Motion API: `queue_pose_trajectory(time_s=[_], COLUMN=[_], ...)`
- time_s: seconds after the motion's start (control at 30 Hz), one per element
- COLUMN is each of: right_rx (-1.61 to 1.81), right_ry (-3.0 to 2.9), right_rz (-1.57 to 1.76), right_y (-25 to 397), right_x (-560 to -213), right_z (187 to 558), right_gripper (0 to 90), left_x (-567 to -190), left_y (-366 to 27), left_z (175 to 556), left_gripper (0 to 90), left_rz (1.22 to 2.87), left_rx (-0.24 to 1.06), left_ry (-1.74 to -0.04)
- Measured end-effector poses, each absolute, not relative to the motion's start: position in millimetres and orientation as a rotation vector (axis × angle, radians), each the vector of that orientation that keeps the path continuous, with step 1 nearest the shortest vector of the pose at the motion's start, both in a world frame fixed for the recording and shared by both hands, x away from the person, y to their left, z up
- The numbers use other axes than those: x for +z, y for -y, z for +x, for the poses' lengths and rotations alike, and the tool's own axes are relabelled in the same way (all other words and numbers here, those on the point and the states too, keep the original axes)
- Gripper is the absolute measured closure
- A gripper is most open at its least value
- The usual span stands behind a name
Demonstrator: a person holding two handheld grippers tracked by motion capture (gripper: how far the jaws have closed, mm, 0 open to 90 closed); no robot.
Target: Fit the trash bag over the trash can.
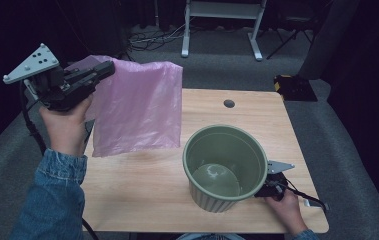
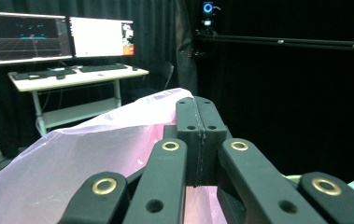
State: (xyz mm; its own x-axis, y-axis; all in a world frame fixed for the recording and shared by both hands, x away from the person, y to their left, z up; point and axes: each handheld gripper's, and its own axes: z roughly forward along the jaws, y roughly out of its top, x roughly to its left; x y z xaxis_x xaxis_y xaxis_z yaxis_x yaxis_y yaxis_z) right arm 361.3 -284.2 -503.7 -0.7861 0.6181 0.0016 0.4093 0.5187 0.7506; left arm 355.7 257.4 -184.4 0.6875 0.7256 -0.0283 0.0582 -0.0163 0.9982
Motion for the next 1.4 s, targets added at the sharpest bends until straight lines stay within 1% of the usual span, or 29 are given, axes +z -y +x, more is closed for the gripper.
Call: queue_pose_trajectory(time_s=[0.37, 0.47, 0.63, 0.83, 1.07, 1.4], right_rx=[1.129, 1.129, 1.129, 1.13, 1.13, 1.13], right_ry=[-2.496, -2.496, -2.497, -2.497, -2.498, -2.497], right_rz=[0.865, 0.864, 0.863, 0.863, 0.863, 0.863], right_y=[284, 284, 284, 284, 284, 284], right_x=[-504, -504, -504, -504, -504, -504], right_z=[361, 361, 361, 361, 361, 361], right_gripper=[28.3, 28.2, 28.2, 28.2, 28.2, 28.2], left_x=[-166, -158, -149, -140, -149, -157], left_y=[-233, -225, -221, -215, -199, -172], left_z=[358, 357, 356, 358, 362, 369], left_gripper=[90.0, 90.0, 89.9, 90.0, 89.9, 89.9], left_rz=[1.532, 1.546, 1.546, 1.536, 1.543, 1.558], left_rx=[0.57, 0.585, 0.597, 0.581, 0.531, 0.501], left_ry=[-0.61, -0.595, -0.584, -0.573, -0.555, -0.522])
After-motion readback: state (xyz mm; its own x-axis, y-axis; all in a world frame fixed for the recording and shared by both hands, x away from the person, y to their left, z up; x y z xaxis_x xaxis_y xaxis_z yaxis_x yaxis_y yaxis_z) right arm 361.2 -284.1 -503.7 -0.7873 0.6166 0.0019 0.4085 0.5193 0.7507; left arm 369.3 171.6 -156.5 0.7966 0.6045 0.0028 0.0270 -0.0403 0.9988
